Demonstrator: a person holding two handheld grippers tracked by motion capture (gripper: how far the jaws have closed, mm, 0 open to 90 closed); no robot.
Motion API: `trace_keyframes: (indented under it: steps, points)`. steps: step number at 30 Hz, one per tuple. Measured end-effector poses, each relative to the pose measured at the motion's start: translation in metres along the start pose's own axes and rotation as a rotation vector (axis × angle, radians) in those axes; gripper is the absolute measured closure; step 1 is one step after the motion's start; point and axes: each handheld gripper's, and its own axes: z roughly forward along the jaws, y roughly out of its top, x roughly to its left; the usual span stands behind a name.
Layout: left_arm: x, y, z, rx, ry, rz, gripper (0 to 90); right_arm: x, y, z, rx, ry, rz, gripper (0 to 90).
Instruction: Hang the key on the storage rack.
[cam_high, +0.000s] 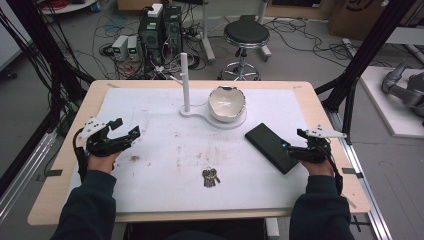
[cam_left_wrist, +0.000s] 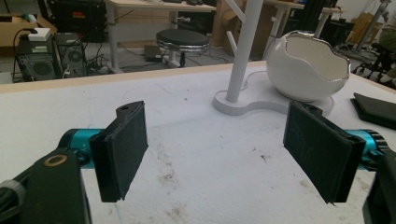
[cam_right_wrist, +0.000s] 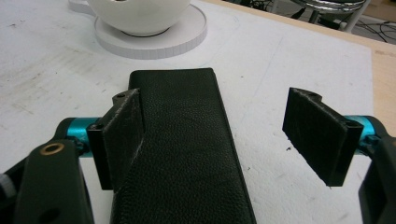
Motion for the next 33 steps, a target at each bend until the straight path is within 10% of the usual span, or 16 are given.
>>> trace_keyframes:
  steps: [17, 33]
  points:
    - [-0.021, -0.006, 0.006, 0.045, -0.044, 0.003, 25.3, -0.001, 0.001, 0.003, -0.014, 0.006, 0.006, 21.2]
    - [-0.101, -0.030, 0.047, 0.244, -0.333, 0.106, 46.7, 0.006, 0.003, -0.003, -0.026, 0.007, 0.007, 21.3]
